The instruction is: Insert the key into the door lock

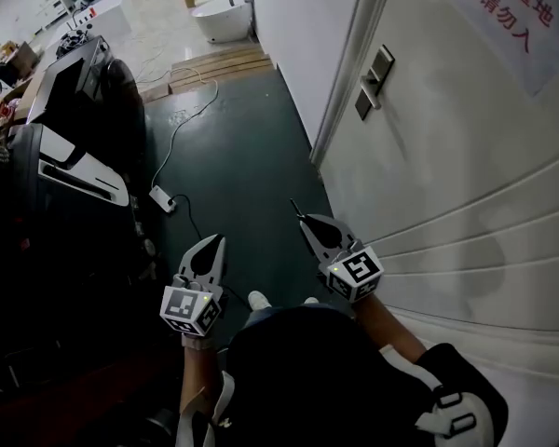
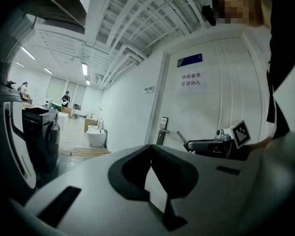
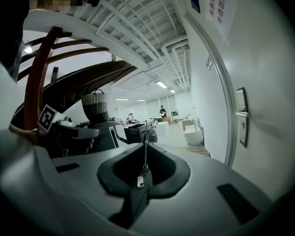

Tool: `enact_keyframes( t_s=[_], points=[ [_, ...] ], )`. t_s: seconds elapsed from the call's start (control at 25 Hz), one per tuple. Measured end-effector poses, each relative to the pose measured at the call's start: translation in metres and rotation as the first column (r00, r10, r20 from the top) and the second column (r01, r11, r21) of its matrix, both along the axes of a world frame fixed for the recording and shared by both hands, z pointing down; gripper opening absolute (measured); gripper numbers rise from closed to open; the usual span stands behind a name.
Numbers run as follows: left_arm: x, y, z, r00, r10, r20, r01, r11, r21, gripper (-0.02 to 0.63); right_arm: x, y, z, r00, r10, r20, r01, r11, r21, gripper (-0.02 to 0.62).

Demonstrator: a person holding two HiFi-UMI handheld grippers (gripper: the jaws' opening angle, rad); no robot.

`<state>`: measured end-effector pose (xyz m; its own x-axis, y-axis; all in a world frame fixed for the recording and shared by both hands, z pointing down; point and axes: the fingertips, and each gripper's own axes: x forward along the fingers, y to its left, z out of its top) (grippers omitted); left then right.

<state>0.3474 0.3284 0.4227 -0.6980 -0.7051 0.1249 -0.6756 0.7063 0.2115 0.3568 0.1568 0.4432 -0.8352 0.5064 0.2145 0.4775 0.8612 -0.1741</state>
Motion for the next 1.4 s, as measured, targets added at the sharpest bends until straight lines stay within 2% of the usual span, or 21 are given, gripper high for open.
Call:
enact_keyframes(
  t_s=[0.2, 0.32, 0.6, 0.8, 1.12, 1.24, 1.4],
  points=[
    [-0.023, 0.044, 0.016, 1.000, 0.002, -0.007, -0.002, 1.000, 0.002, 0.008, -0.028, 0.037, -0.003, 1.000, -0.009, 0.002, 0.008, 1.000, 0.006, 0.034],
    [-0.039, 0.067, 0.028, 1.000, 0.010, -0.016, -0.010, 1.000, 0.003, 0.008, -0.045, 0.053, 0.001, 1.000, 0.022, -0.017, -0.022, 1.000, -0.001, 0.034],
    [-0.086, 0.079, 0.035, 0.999, 0.036, -0.041, -0.035, 0.999, 0.026, 0.008, -0.090, 0.051, 0.009, 0.995, 0.092, -0.040, -0.092, 0.996, 0.009, 0.034],
    [-0.138, 0.064, 0.044, 0.993, 0.055, -0.106, -0.051, 0.998, 0.043, 0.008, -0.137, 0.030, 0.028, 0.991, 0.127, -0.047, -0.128, 0.992, -0.009, 0.034],
    [-0.262, 0.002, 0.031, 0.987, 0.136, -0.086, -0.136, 0.991, -0.001, 0.008, -0.242, -0.015, 0.034, 0.983, 0.169, -0.066, -0.172, 0.984, -0.037, 0.034],
    [-0.307, -0.025, 0.034, 0.983, 0.177, -0.048, -0.178, 0.984, -0.015, 0.008, -0.279, -0.037, 0.035, 0.979, 0.190, -0.071, -0.194, 0.979, -0.053, 0.034],
    [-0.354, -0.071, 0.035, 0.969, 0.240, -0.050, -0.242, 0.970, -0.031, 0.008, -0.316, -0.068, 0.037, 0.971, 0.226, -0.082, -0.232, 0.971, -0.066, 0.034]
  ],
)
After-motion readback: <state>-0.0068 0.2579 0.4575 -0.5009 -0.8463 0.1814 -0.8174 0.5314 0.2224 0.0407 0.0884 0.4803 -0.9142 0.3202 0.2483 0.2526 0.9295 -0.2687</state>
